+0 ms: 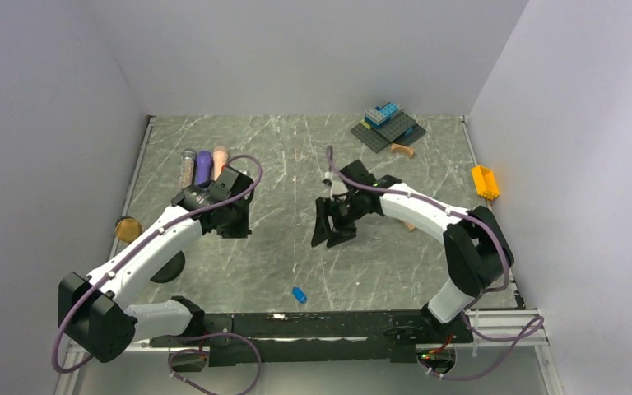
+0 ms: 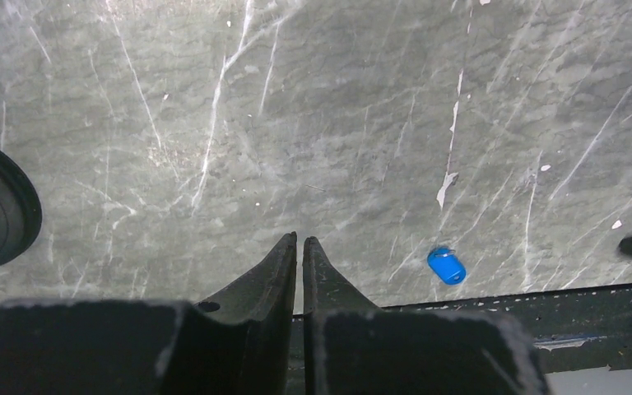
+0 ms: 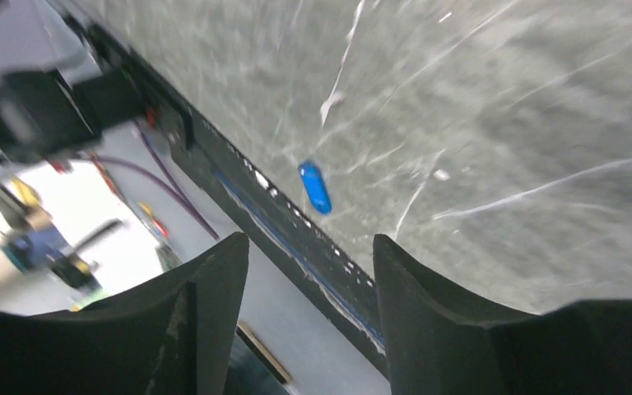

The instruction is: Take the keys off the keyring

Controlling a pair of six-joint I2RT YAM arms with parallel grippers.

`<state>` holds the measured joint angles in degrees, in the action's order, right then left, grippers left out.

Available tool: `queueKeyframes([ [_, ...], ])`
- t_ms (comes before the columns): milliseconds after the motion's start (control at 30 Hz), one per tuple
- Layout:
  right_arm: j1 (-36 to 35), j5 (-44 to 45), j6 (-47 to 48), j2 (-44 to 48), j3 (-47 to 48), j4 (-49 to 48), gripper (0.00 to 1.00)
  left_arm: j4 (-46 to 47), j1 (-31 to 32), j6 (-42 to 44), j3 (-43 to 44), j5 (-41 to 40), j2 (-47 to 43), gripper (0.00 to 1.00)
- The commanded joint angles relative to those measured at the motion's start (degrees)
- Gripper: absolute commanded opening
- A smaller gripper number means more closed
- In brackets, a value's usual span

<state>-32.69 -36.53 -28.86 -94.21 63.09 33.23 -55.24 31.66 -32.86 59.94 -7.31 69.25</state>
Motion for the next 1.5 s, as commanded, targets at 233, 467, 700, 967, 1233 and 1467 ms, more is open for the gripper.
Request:
queueKeyframes([
  [233,-18.3,6.9,-2.5,-2.3,-1.7,-0.6,0.36,1.8,-0.4,-1.4,-3.5,1.3,-4.1,0.12],
  [467,-26.1,7.6,-2.9,-10.5,3.2,-0.6,0.32,0.2,-0.4,-2.0,-5.7,1.1,-8.4,0.12],
  [700,-27.0,8.2,-5.5,-12.2,1.7,-4.2,0.33,-3.2,-0.4,-3.3,-7.5,0.0,-14.3,0.12],
  [967,-26.0,9.7,-5.6,-16.3,3.1,-5.3,0.34,-7.4,-0.4,-4.7,-8.7,-1.3,-19.6,0.12],
  [1233,-17.2,12.4,-5.2,-17.4,2.1,-4.8,0.33,-9.8,-0.4,-6.1,-9.2,-1.8,-23.0,0.12],
  [1467,-10.1,16.7,-0.6,-19.9,9.4,0.0,0.33,-11.4,-0.4,-6.6,-8.9,-1.7,-24.3,0.11],
])
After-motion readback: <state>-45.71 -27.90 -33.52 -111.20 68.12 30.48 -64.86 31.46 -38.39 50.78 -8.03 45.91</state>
